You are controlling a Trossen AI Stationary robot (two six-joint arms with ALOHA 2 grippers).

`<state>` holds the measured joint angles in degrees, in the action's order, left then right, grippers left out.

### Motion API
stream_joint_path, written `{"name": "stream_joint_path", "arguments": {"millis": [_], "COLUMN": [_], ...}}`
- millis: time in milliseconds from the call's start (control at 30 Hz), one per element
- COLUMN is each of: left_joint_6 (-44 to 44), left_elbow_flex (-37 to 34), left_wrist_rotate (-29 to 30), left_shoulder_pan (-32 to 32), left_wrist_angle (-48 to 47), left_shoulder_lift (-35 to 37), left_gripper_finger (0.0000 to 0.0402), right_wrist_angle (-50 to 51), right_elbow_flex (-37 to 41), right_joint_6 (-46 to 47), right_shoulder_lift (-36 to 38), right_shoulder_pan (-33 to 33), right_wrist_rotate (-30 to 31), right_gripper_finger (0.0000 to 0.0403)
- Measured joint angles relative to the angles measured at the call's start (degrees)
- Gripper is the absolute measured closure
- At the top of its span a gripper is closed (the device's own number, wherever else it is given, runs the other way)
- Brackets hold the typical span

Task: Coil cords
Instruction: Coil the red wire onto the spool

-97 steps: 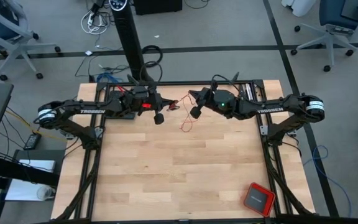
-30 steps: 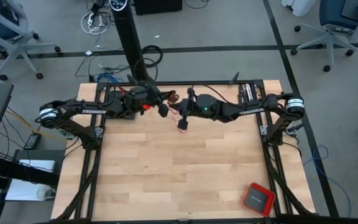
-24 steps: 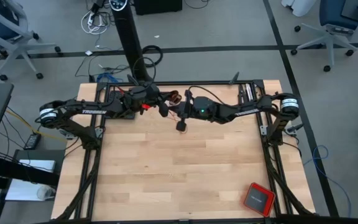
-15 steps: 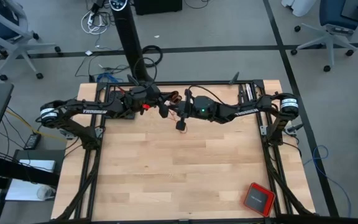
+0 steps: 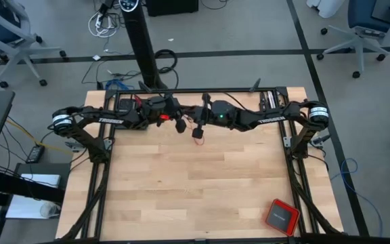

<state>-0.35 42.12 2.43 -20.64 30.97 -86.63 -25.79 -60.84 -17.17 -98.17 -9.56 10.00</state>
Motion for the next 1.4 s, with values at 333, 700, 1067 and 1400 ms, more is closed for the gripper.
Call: {"name": "stream_joint_path", "arguments": {"millis": [333, 700, 1067, 1400], "left_joint_6": [-7.25, -14.08, -9.69, 0.25], "left_elbow_flex": [-0.16, 0.14, 0.23, 0.13], "left_wrist_rotate": [-0.27, 3.99, -1.92, -1.62], "left_shoulder_pan": [0.09, 0.26, 0.28, 0.07], "left_wrist_angle": [6.32, 13.04, 8.30, 0.72], "left_shoulder_lift": [-0.13, 0.12, 3.45, 6.60], "left_gripper_finger": [0.0401, 0.0401, 0.0401, 0.0401], "right_wrist_angle": [1.85, 9.74, 15.55, 11.39], "right_elbow_flex": [-0.19, 0.22, 2.30, 9.01], "right_joint_6": [2.40, 2.95, 4.11, 9.88], "right_shoulder_lift": [0.26, -0.37, -0.09, -0.11], "right_shoulder_pan": [1.57, 3.04, 1.71, -6.92], "right_wrist_rotate": [1.39, 5.47, 5.41, -4.12], "right_gripper_finger": [0.0403, 0.0401, 0.0342, 0.0331]}}
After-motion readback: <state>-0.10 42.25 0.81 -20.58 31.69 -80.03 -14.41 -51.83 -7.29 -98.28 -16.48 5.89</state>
